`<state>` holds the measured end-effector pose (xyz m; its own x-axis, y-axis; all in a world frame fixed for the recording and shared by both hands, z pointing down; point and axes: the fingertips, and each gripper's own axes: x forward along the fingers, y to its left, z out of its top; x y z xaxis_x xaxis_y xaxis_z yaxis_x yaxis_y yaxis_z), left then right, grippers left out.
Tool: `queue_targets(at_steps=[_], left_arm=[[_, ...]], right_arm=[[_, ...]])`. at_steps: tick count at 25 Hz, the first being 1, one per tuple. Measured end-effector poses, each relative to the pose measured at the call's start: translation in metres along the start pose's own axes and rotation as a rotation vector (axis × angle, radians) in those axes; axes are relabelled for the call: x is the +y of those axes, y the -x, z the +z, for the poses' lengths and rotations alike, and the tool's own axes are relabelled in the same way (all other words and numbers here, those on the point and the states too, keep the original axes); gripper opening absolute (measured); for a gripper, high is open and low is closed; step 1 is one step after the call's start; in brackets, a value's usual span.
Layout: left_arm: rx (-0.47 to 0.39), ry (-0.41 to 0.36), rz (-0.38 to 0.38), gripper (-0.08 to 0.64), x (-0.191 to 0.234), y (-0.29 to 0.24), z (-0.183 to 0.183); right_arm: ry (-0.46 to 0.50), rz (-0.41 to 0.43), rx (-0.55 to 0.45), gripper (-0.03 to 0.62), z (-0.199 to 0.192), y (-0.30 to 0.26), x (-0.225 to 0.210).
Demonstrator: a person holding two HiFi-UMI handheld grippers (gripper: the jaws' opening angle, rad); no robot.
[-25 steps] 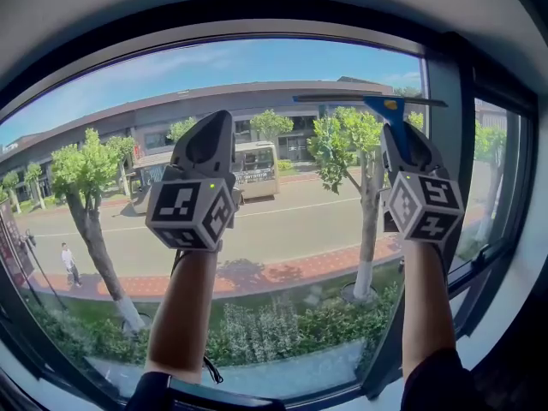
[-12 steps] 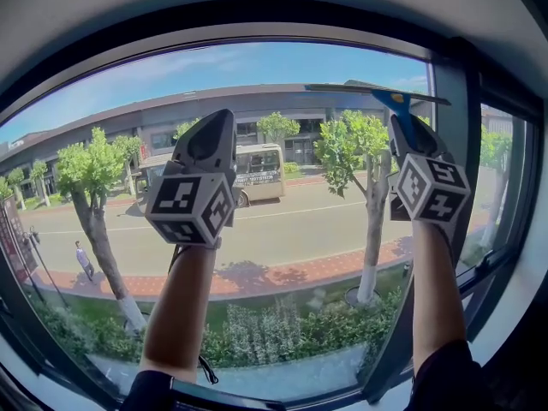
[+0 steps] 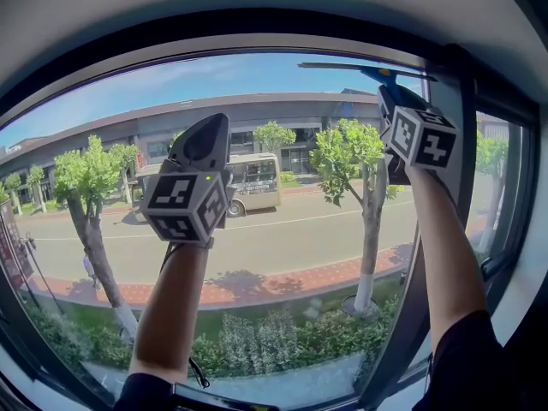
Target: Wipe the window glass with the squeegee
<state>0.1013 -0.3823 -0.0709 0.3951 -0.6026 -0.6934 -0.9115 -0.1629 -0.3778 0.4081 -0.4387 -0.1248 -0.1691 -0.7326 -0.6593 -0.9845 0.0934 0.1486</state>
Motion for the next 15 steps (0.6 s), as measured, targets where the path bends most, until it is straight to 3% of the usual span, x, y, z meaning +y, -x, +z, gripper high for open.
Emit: queue_targets(at_steps=[15], left_arm=[[-0.006, -0.016, 0.016, 0.000, 0.013, -0.012, 0.007]], right_arm=[[-0.074, 0.031, -0.007, 0.143, -0.001, -0.032, -0.016]])
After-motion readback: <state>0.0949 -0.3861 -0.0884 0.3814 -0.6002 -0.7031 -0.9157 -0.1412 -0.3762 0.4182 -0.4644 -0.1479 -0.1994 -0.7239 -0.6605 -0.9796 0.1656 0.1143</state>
